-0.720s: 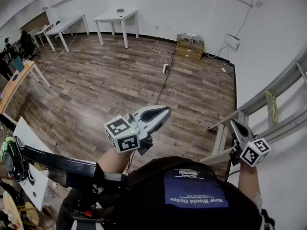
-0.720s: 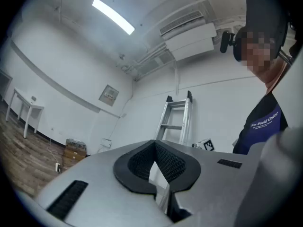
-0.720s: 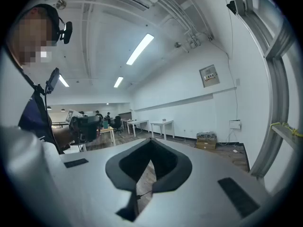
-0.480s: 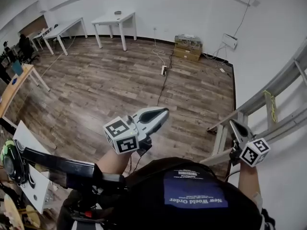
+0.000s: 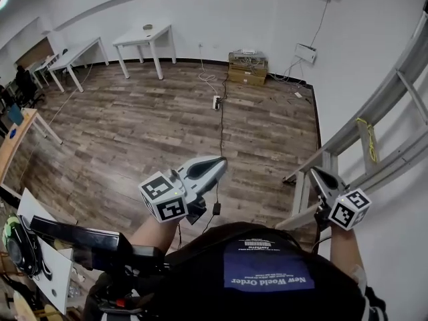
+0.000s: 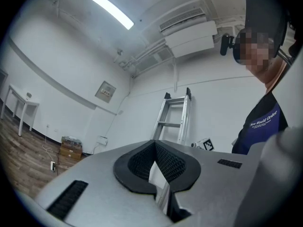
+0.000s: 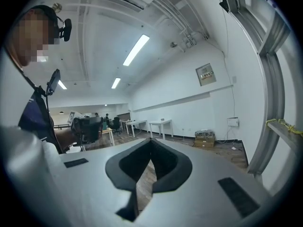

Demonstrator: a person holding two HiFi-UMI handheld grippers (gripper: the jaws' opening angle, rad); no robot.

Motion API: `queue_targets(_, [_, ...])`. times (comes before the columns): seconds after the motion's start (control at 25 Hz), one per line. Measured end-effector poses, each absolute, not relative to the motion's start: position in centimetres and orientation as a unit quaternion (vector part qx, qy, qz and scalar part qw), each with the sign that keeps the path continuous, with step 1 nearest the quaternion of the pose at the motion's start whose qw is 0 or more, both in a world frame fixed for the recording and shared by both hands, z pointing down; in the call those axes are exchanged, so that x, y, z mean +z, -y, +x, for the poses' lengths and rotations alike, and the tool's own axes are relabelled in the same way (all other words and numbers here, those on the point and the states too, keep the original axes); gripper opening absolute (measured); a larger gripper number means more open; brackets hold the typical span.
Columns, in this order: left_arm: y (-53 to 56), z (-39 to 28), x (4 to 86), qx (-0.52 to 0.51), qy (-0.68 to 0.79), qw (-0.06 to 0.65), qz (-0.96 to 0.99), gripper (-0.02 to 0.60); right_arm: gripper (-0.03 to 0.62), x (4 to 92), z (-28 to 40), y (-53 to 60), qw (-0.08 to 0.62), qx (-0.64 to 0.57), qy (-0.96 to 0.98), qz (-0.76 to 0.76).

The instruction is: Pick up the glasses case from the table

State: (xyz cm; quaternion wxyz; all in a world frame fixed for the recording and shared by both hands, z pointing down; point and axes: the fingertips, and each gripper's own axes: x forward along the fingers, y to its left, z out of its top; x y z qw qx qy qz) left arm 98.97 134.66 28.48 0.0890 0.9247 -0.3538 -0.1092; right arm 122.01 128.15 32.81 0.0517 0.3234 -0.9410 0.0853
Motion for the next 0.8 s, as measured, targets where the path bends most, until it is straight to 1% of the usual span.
queue_targets(0.2, [-133.4, 103.0, 28.2, -0.106, 0.340, 0.099, 0.929, 0.003, 0.002, 32.3, 125.3, -128.7, 0.058, 0.076, 0.942, 0.321])
queue_targets(0.56, [-129.7, 114.2, 28.5, -0.104, 0.309, 0.106, 0.939, 0.003, 0.002, 32.9, 134.7, -128.1, 0.092, 0.065, 0.944, 0.311])
queue_targets(0.8, [-128.3, 119.0, 29.3, -0.093, 0.304, 0.123, 0.940, 0.003, 0.002, 33.6, 138.0, -127.8, 0.094, 0.072, 0.950, 0.290])
